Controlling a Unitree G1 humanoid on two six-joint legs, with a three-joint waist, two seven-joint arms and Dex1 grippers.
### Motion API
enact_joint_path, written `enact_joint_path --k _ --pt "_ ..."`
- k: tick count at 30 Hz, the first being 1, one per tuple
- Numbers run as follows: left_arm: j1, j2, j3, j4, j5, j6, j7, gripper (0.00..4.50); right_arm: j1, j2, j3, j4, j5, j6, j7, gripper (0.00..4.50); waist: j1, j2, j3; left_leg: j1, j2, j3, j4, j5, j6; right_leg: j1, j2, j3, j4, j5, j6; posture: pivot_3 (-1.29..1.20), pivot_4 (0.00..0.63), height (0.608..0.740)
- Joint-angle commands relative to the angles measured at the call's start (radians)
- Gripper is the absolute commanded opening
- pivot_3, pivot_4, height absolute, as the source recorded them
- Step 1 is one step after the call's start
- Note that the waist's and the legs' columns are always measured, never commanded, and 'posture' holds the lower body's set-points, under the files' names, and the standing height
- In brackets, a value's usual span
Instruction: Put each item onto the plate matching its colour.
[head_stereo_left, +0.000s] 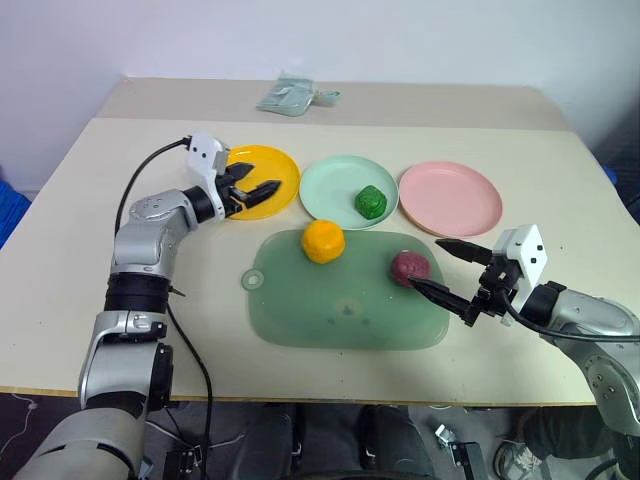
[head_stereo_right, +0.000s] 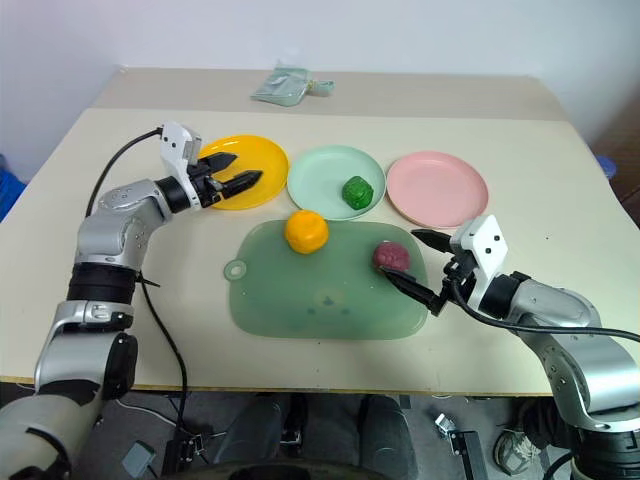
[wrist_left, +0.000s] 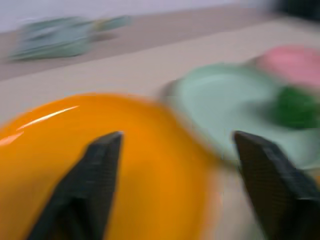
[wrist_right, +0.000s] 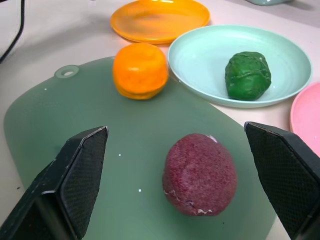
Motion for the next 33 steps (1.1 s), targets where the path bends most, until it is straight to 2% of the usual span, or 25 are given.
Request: enact_joint_path --k 1,5,8,11,16,18,21,23,28,30,32,33 --pt "0.036 0.02 -0.079 -0.14 -0.016 0.03 -0.093 4.45 -0.003 -0.001 -0.013 -0.018 0.003 -0.02 0.003 4.5 -0.001 0.001 0.0 0.001 0.0 0.0 0.0 0.0 0.0 0.0 0.0 0.0 0.0 0.0 0.0 0.0 0.15 0.74" --pt "0.053 0.019 -0.218 -0.16 0.089 -0.019 -0.116 4.45 0.006 0.003 -0.013 -0.028 0.001 -0.019 -0.002 4.5 0.001 0.001 -0.001 0.002 0.0 0.001 -0.001 0.001 -0.001 0.001 0.0 0.0 -0.001 0.0 0.0 0.0 0.15 0.74" --pt "0.039 0.03 -0.32 -0.095 0.206 -0.082 -0.112 4.45 0.013 0.006 -0.014 -0.037 0.001 -0.019 -0.01 4.5 0.003 0.001 0.0 0.002 0.0 0.0 0.0 0.001 -0.001 0.001 0.0 0.0 -0.001 0.0 0.0 0.0 0.15 0.74" --pt "0.014 0.02 -0.354 -0.038 0.258 -0.11 -0.104 4.45 0.024 0.007 -0.018 -0.049 0.006 -0.017 -0.016 4.5 0.001 0.001 0.0 0.002 0.0 0.0 -0.001 0.001 -0.001 0.0 0.0 0.0 -0.001 0.0 0.0 0.0 0.15 0.74" --pt "0.01 0.013 -0.338 -0.042 0.247 -0.113 -0.127 3.23 0.035 0.007 -0.023 -0.06 0.013 -0.013 -0.023 4.5 0.001 0.001 0.0 0.001 0.0 0.0 0.0 0.0 0.0 0.0 0.0 0.001 -0.001 0.0 0.0 0.0 0.15 0.74" --pt "0.011 0.01 -0.299 -0.058 0.218 -0.1 -0.119 3.19 0.038 0.007 -0.024 -0.063 0.015 -0.014 -0.023 4.5 0.002 0.001 0.0 0.001 0.0 0.0 0.0 0.0 0.0 0.0 0.0 0.001 -0.001 0.0 0.0 0.0 0.15 0.74" --pt "0.005 0.003 -0.193 -0.079 0.145 -0.071 -0.081 3.19 0.043 0.006 -0.025 -0.066 0.016 -0.016 -0.024 4.5 0.001 0.001 0.0 0.001 0.0 0.0 0.0 0.0 0.0 0.0 0.0 0.001 -0.001 0.0 0.0 0.0 0.15 0.74" --pt "-0.024 -0.006 -0.105 -0.037 0.132 -0.069 0.02 3.19 0.042 0.006 -0.025 -0.064 0.015 -0.018 -0.023 4.5 0.0 0.001 0.0 0.001 0.0 0.0 0.0 0.0 0.0 0.0 0.0 0.001 -0.001 0.0 0.0 0.0 0.15 0.74" --pt "-0.14 -0.008 0.006 0.204 0.217 -0.031 0.358 3.19 0.028 0.005 -0.013 -0.05 0.011 -0.022 -0.016 4.5 0.003 0.0 0.0 0.001 0.0 0.0 0.0 0.0 0.0 0.0 0.0 0.0 -0.001 0.0 0.0 0.0 0.15 0.74" --pt "-0.161 -0.006 0.004 0.292 0.249 -0.03 0.419 3.19 0.012 0.006 -0.001 -0.041 0.008 -0.023 -0.012 4.5 0.002 0.0 0.0 0.001 0.0 0.0 0.0 0.0 0.0 0.0 0.0 0.0 -0.001 0.0 0.0 0.0 0.15 0.74" --pt "-0.164 -0.009 -0.008 0.327 0.261 -0.053 0.415 4.23 -0.003 0.005 0.006 -0.032 0.005 -0.022 -0.009 4.5 0.001 0.0 0.0 0.001 0.0 0.0 -0.001 0.0 0.0 0.0 0.0 0.0 0.0 0.0 0.0 0.0 0.15 0.74" --pt "-0.166 -0.011 -0.01 0.34 0.263 -0.064 0.412 4.45 -0.008 0.004 0.006 -0.029 0.004 -0.022 -0.007 4.5 0.002 0.0 0.0 0.001 0.0 0.0 -0.001 0.0 0.0 0.0 0.0 0.0 0.001 0.0 0.0 0.0 0.15 0.74"
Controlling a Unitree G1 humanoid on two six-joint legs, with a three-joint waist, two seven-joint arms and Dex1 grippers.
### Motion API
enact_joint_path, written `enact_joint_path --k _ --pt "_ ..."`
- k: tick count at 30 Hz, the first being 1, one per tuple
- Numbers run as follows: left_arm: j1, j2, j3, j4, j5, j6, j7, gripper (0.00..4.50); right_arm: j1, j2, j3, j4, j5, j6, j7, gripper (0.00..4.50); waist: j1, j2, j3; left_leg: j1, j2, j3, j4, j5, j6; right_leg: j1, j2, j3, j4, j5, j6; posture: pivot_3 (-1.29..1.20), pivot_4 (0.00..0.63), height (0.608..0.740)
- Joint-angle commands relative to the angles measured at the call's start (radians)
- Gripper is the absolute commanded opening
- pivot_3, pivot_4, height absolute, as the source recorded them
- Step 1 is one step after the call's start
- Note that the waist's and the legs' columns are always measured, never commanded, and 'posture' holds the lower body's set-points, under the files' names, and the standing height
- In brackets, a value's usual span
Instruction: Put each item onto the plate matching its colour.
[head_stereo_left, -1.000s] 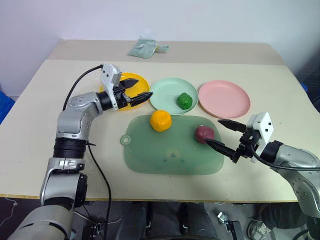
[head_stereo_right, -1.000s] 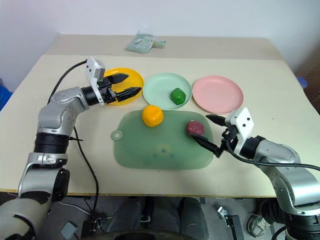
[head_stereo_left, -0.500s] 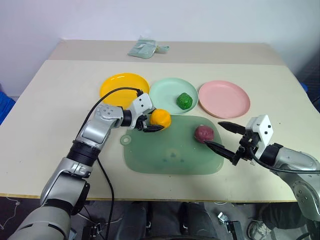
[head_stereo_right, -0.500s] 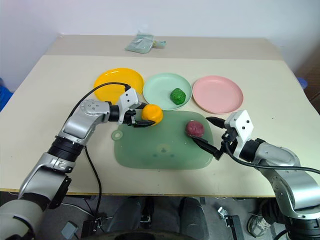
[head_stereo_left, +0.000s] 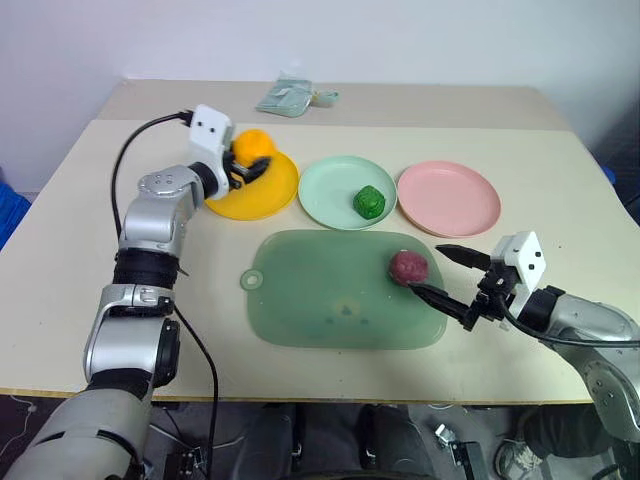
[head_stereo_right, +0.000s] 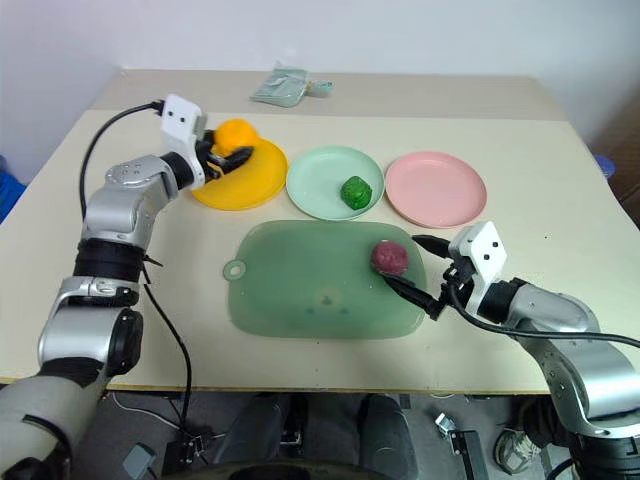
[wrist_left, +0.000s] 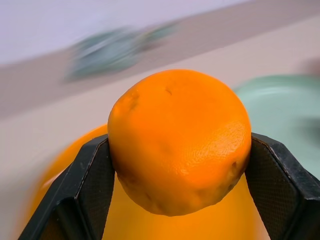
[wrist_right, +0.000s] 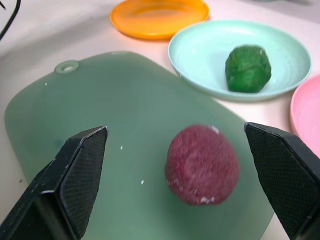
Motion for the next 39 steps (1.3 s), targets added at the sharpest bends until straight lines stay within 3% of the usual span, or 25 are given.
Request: enact_joint_path --k 1,8,12,16,23,25,29,30,34,39 --pt "-0.013 -0.006 -0.002 0.033 0.018 -0.044 0.004 4.45 -0.023 0.0 -0.001 -0.006 0.004 -0.02 0.01 4.5 0.003 0.0 0.0 0.0 0.0 0.0 0.0 0.0 0.0 0.0 0.0 0.0 0.0 0.0 0.0 0.0 0.15 0.74" --pt "-0.001 0.022 0.007 0.009 0.04 -0.178 -0.01 4.45 -0.051 -0.001 0.01 0.002 0.036 0.065 -0.012 4.5 0.0 -0.002 0.001 -0.001 0.0 0.0 0.0 0.0 0.0 0.0 0.0 -0.001 0.0 0.0 0.0 0.0 0.15 0.74" --pt "0.104 0.033 0.014 -0.231 -0.087 -0.223 -0.224 4.45 -0.083 0.01 0.079 0.024 -0.046 0.048 -0.049 4.5 -0.002 -0.001 0.001 -0.001 0.001 0.0 0.0 0.0 -0.001 -0.001 0.0 0.0 0.0 0.0 0.0 0.0 0.15 0.74" --pt "0.318 0.106 -0.1 -0.582 -0.225 -0.126 -0.523 4.45 -0.114 0.019 0.155 0.08 -0.129 0.013 -0.068 4.5 -0.015 0.0 0.0 -0.001 0.001 0.001 0.0 0.0 -0.001 -0.001 0.0 0.0 -0.001 0.0 0.0 0.0 0.15 0.74" --pt "0.484 0.164 -0.232 -0.836 -0.257 -0.032 -0.64 4.45 -0.169 0.029 0.22 0.192 -0.243 -0.023 -0.087 4.5 -0.024 0.0 0.0 0.0 0.001 0.0 0.0 0.001 -0.003 -0.001 0.0 0.0 -0.002 0.0 -0.001 0.0 0.15 0.74" --pt "0.498 0.164 -0.241 -0.856 -0.254 -0.024 -0.633 4.5 -0.177 0.038 0.212 0.2 -0.241 -0.032 -0.083 3.93 -0.025 0.001 0.0 0.0 0.001 0.0 -0.001 0.001 -0.002 -0.001 0.0 0.0 -0.002 0.0 -0.001 0.0 0.15 0.74" --pt "0.517 0.146 -0.242 -0.877 -0.255 -0.004 -0.601 4.5 -0.221 0.062 0.179 0.205 -0.239 -0.05 -0.105 2.25 -0.025 0.001 0.0 0.0 0.001 0.0 -0.001 0.001 -0.002 -0.001 0.0 0.0 -0.002 0.0 -0.001 0.0 0.15 0.74" --pt "0.521 0.143 -0.241 -0.88 -0.252 -0.004 -0.591 4.5 -0.255 0.08 0.166 0.229 -0.243 -0.054 -0.134 2.04 -0.025 0.001 0.0 0.0 0.001 0.0 -0.001 0.001 -0.002 -0.001 0.0 0.0 -0.002 0.0 -0.001 0.0 0.15 0.74" --pt "0.536 0.133 -0.231 -0.883 -0.236 -0.003 -0.542 4.5 -0.394 0.133 0.138 0.393 -0.306 -0.072 -0.255 2.04 -0.024 0.001 0.0 0.0 0.001 0.0 -0.001 0.001 -0.002 -0.002 0.0 0.001 -0.001 0.0 -0.001 0.0 0.15 0.74" --pt "0.581 0.136 -0.208 -0.921 -0.236 0.011 -0.483 4.5 -0.577 0.184 0.144 0.745 -0.431 -0.128 -0.42 2.04 -0.025 0.001 0.0 0.0 0.0 0.0 -0.001 0.001 -0.002 -0.002 0.0 0.001 -0.001 0.0 -0.001 0.0 0.15 0.74"
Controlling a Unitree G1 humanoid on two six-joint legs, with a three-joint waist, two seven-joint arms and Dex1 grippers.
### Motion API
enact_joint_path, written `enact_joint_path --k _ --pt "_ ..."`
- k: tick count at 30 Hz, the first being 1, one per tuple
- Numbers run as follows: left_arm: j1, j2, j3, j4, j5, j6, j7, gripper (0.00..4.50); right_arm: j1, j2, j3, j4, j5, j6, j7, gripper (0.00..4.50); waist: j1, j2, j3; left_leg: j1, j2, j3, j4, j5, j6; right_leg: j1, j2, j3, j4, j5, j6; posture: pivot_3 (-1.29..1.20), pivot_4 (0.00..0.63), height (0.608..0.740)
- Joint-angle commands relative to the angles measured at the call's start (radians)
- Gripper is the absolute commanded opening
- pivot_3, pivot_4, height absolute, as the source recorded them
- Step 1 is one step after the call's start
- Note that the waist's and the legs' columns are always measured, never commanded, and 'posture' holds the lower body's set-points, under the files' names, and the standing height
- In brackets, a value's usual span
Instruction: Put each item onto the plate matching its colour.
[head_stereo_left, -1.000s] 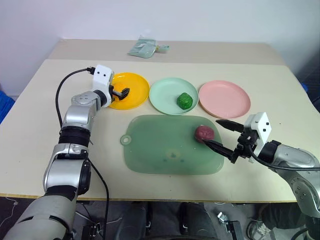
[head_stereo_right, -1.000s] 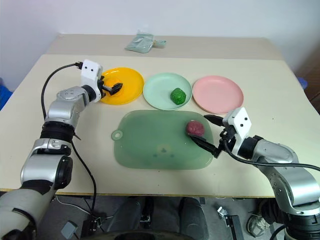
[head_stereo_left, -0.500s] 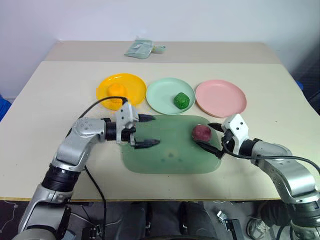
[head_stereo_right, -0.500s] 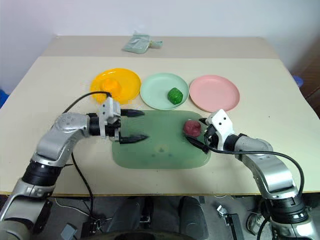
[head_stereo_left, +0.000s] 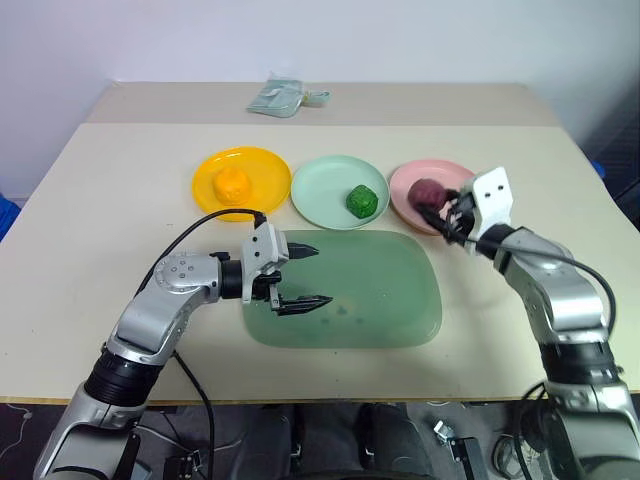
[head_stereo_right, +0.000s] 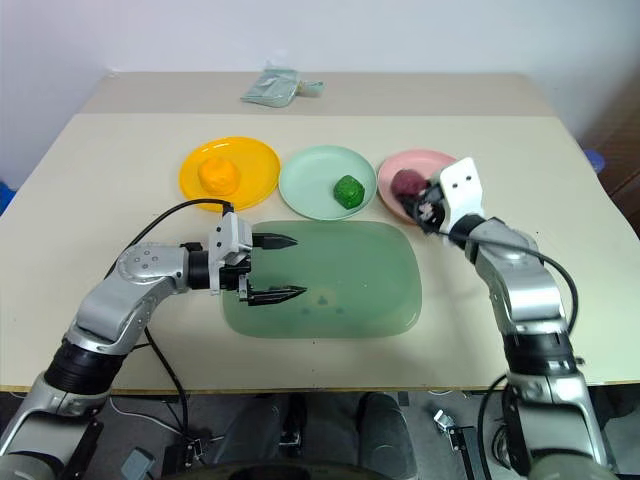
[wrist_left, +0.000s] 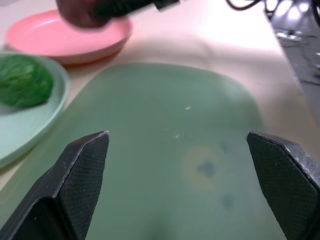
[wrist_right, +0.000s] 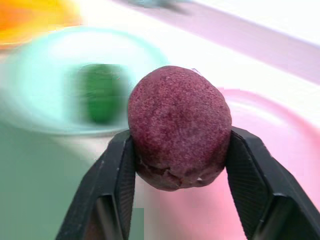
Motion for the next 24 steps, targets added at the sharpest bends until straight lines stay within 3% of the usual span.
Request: enact_joint_path --k 1,4,7,10,13,17,21,24 --pt "0.027 0.004 0.029 -0.067 -0.001 0.008 0.043 4.5 -0.087 0.032 -0.031 0.199 -0.05 -0.062 -0.072 3.0 -0.002 0.0 0.0 0.0 0.0 0.0 0.0 0.0 0.0 0.0 0.0 0.0 0.0 0.0 0.0 0.0 0.15 0.74" --pt "0.043 -0.005 0.057 -0.085 -0.003 0.018 0.099 4.5 -0.134 0.038 -0.031 0.281 -0.078 -0.159 -0.072 4.41 -0.003 0.001 0.0 0.0 0.0 0.0 -0.001 0.0 0.0 -0.001 0.0 0.0 0.0 0.0 0.0 0.0 0.15 0.74" --pt "0.044 -0.027 0.095 -0.076 0.022 -0.008 0.184 4.5 -0.127 0.011 -0.018 0.279 -0.115 -0.277 -0.039 4.46 -0.003 0.001 0.001 -0.001 0.0 0.001 -0.001 0.0 0.0 -0.001 0.0 0.0 0.0 0.0 0.0 0.0 0.15 0.74" --pt "0.052 -0.028 0.179 -0.031 0.046 0.011 0.286 4.5 -0.063 -0.032 -0.059 0.19 -0.04 -0.341 0.106 4.46 -0.002 0.001 0.001 -0.001 0.0 0.0 -0.001 0.0 0.0 -0.001 0.0 0.0 0.0 0.0 0.0 0.0 0.15 0.74" --pt "0.106 0.004 0.287 0.002 0.042 -0.001 0.328 4.5 0.029 -0.085 -0.128 0.073 0.094 -0.295 0.267 4.46 -0.003 0.001 0.001 -0.001 0.001 0.0 -0.001 0.0 0.0 0.0 0.0 0.0 0.0 0.0 0.0 0.0 0.15 0.74" --pt "0.283 0.115 0.481 0.049 0.037 -0.051 0.284 4.5 0.312 -0.244 -0.228 -0.132 0.266 -0.15 0.529 4.46 0.001 0.001 0.001 0.0 0.001 0.0 -0.003 0.0 0.0 0.0 0.0 -0.001 -0.001 0.0 0.0 0.0 0.15 0.74" --pt "0.398 0.15 0.58 0.06 0.01 -0.054 0.268 4.5 0.438 -0.311 -0.294 -0.163 0.316 -0.074 0.585 4.46 -0.002 0.001 0.001 0.001 0.001 0.001 0.0 -0.001 0.001 0.002 -0.001 0.0 -0.003 0.0 0.0 0.0 0.15 0.74" --pt "0.449 0.15 0.604 0.049 0.012 -0.056 0.268 4.5 0.45 -0.319 -0.294 -0.138 0.297 -0.079 0.593 4.46 -0.001 0.001 0.0 0.005 0.001 0.0 0.0 -0.002 0.001 0.005 -0.004 0.0 -0.002 0.001 -0.003 0.0 0.15 0.74"
